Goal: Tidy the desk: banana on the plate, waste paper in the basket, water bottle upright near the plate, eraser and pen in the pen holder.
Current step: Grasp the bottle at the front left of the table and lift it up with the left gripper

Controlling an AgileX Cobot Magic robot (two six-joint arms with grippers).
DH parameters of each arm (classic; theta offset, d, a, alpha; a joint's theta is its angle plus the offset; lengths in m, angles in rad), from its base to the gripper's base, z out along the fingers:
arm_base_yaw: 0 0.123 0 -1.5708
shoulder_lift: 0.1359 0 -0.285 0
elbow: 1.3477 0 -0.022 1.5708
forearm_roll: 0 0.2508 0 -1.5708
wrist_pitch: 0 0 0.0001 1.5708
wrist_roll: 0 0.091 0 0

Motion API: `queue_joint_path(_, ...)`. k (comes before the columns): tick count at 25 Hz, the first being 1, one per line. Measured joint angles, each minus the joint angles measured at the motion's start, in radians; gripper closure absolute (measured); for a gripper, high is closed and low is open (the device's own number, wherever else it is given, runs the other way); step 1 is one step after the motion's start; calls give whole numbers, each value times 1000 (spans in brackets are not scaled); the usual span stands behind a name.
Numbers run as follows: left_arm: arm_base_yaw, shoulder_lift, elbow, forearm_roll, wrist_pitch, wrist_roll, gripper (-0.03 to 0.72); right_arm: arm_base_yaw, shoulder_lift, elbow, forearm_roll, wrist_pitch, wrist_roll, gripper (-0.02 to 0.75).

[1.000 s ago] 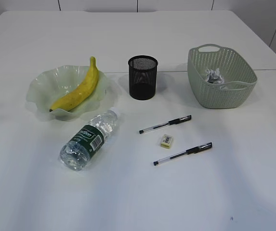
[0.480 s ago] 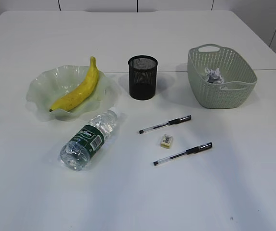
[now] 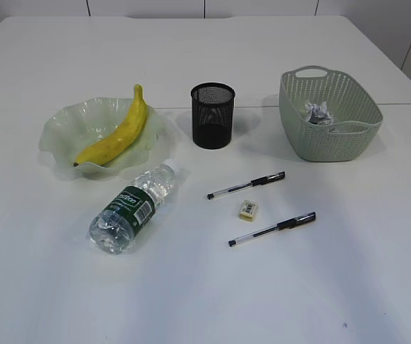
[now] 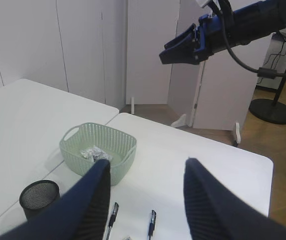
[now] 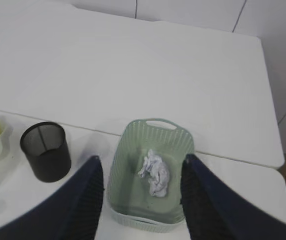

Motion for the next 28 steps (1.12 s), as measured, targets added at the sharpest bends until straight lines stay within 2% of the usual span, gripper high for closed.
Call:
queue_joint_path(7, 0, -5, 0, 0, 0, 0, 347, 0, -104, 22, -134, -33, 113, 360)
queue_joint_path(13, 0, -5, 0, 2, -7, 0, 347, 0, -209, 222, -188, -153, 173, 360)
queue_joint_path(18, 0, -5, 0, 40, -50, 0, 347, 0, -270, 370, -188, -218, 180, 360)
queue_joint_path(28, 0, 109, 0, 95, -92, -26, 347, 0, -274, 498, -198, -343, 201, 359)
